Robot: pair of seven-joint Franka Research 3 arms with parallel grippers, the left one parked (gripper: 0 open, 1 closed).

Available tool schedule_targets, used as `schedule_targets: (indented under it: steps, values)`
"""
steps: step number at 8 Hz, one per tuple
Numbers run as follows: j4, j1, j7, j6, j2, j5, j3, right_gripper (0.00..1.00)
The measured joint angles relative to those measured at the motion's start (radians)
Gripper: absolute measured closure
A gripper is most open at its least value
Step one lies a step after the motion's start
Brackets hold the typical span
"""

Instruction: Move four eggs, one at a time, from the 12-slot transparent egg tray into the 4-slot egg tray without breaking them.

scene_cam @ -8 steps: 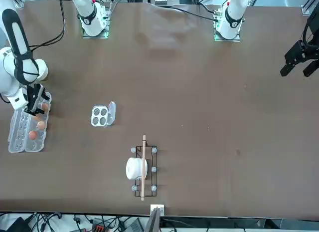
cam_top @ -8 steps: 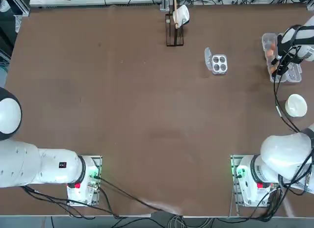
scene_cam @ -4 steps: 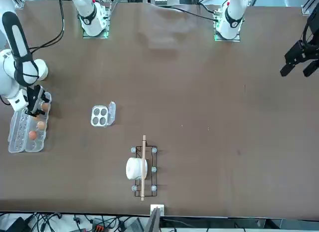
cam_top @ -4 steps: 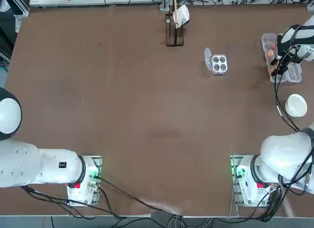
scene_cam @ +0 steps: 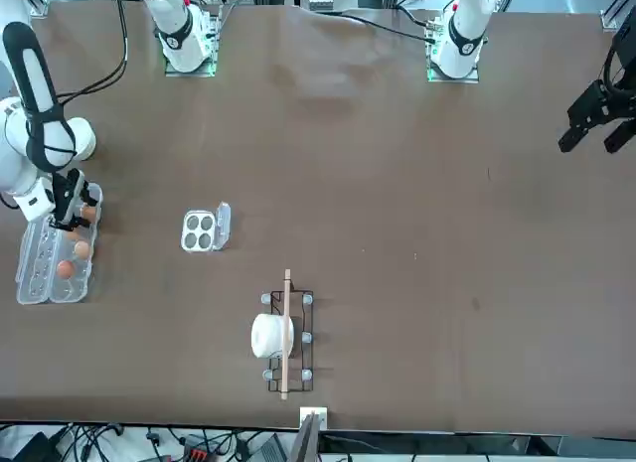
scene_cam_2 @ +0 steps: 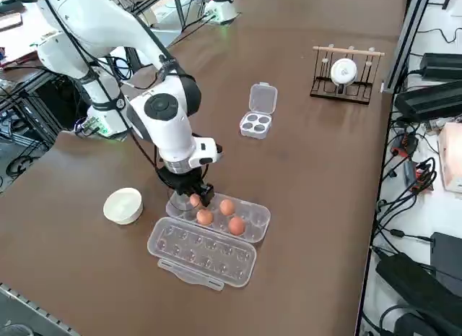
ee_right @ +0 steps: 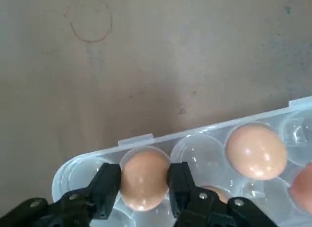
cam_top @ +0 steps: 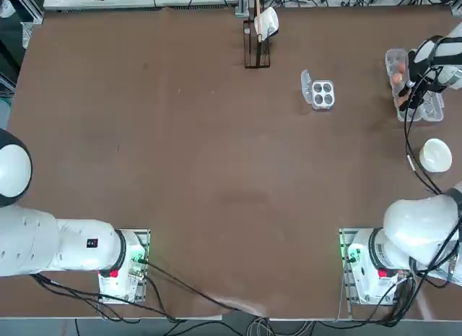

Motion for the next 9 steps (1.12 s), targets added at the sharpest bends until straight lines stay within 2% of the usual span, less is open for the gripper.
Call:
schedule_targets:
  steps: [2, 7, 9]
  values:
    - [0.010, -0.002, 0.016, -0.027, -0.004, 0.007, 0.000, 0.43]
    - [0.129, 0.008, 0.194, -0.358, -0.120, 0.008, 0.016, 0.43]
    - [0.173, 0.073, 0.363, -0.468, -0.162, 0.009, 0.024, 0.43]
